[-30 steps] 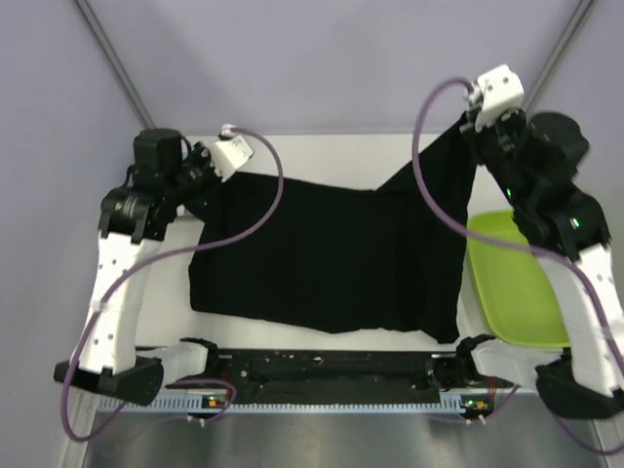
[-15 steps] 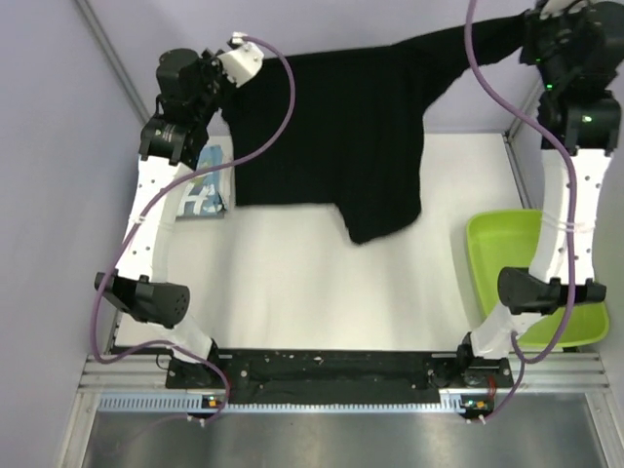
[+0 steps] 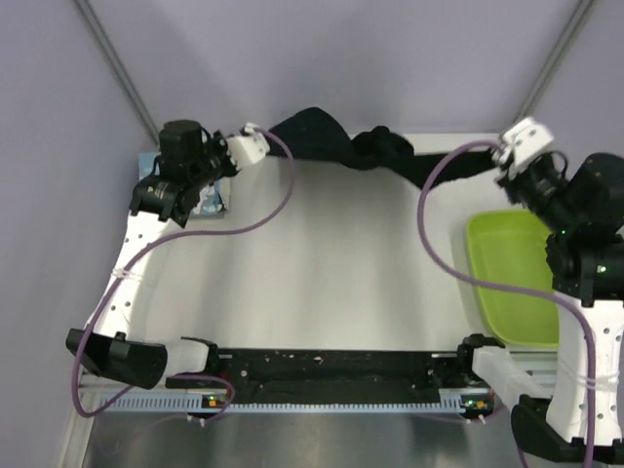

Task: Fold and stack the t-shirts
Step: Flatten out the tshirt, then grap the side of the flattened tshirt closest away from the robot with both arms

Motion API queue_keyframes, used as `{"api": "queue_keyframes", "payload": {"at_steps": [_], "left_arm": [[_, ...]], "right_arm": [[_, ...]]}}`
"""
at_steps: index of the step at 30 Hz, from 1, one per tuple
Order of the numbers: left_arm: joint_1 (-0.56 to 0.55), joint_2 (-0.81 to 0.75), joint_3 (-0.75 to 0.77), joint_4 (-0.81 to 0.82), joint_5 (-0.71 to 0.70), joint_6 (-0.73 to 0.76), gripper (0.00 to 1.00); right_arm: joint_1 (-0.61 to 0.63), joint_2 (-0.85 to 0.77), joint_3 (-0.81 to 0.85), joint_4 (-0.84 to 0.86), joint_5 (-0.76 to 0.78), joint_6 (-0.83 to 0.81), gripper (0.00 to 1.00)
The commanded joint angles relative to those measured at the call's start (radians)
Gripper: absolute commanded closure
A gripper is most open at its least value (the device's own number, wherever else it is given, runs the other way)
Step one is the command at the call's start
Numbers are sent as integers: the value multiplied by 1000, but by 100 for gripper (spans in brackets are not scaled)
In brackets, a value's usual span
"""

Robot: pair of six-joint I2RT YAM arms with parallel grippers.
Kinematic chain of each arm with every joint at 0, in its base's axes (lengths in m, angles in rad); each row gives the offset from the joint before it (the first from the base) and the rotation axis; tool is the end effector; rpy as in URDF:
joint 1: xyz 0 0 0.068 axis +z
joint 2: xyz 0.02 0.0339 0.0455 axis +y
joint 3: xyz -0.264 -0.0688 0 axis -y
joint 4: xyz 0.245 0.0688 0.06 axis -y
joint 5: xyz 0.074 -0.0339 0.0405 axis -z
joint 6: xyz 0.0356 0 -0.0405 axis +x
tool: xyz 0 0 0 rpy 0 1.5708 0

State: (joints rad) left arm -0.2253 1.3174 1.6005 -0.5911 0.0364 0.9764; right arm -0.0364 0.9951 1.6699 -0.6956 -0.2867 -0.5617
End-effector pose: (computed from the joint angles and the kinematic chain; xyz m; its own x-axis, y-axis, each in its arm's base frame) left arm 0.2694 -0.0631 0.4619 0.0475 0.8385 -0.5428 0.3888 0.4850 0.7833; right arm 0.1385 0.0050 0.5326 0.1143 -0.5154 -0.8493 -0.2207 0.8204 -0.5275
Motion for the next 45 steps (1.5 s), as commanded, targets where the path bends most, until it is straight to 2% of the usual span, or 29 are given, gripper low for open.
{"api": "queue_keyframes", "payload": {"at_steps": [1, 4, 6, 7, 8, 9, 12, 14, 18, 20, 23, 30, 35, 37, 38, 40, 41, 42, 45], "left_arm": [[7, -79, -198, -270, 124, 50, 100], [-8, -102, -299, -470, 221, 128, 100], [-23, -109, -370, -594, 298, 177, 71], [-32, -118, -422, -625, 307, 191, 46], [-40, -127, -465, -651, 294, 202, 17], [-43, -136, -514, -668, 272, 215, 5], [-36, -179, -637, -655, 131, 220, 4], [-29, -208, -723, -568, 56, 220, 3], [-29, -208, -856, -455, 36, 214, 4], [-29, -214, -892, -397, 39, 220, 4], [-29, -222, -944, -239, -27, 211, 4], [-26, -159, -1010, 17, -157, 235, 4], [-16, -57, -1016, 111, -185, 225, 5], [-16, -24, -1015, 108, -172, 213, 15], [-16, -17, -1016, 94, -155, 211, 27], [-16, -20, -1022, 70, -123, 202, 63], [-16, -29, -1027, 56, -112, 197, 86], [-16, -40, -1028, 44, -107, 188, 100], [-14, -101, -1016, -34, -115, 154, 100]], "right_arm": [[71, -173, -261, -177, -356, -265, 100], [144, -214, -387, -255, -290, -207, 100], [203, -240, -473, -294, -255, -195, 100], [232, -249, -499, -315, -246, -187, 100], [246, -254, -512, -337, -238, -175, 100], [260, -256, -541, -356, -220, -162, 100], [305, -254, -594, -404, -114, -174, 100], [331, -242, -608, -430, -45, -210, 100], [355, -219, -625, -450, 49, -211, 100], [365, -214, -628, -452, 58, -218, 100], [371, -216, -627, -450, 58, -225, 100], [371, -217, -630, -443, 98, -233, 100], [372, -217, -645, -441, 139, -231, 100], [375, -219, -656, -446, 114, -228, 100], [385, -220, -665, -444, 95, -228, 100], [409, -230, -683, -446, 69, -219, 100], [418, -233, -696, -449, 67, -213, 100], [426, -240, -705, -453, 72, -208, 100], [443, -253, -739, -473, 101, -207, 100]]}}
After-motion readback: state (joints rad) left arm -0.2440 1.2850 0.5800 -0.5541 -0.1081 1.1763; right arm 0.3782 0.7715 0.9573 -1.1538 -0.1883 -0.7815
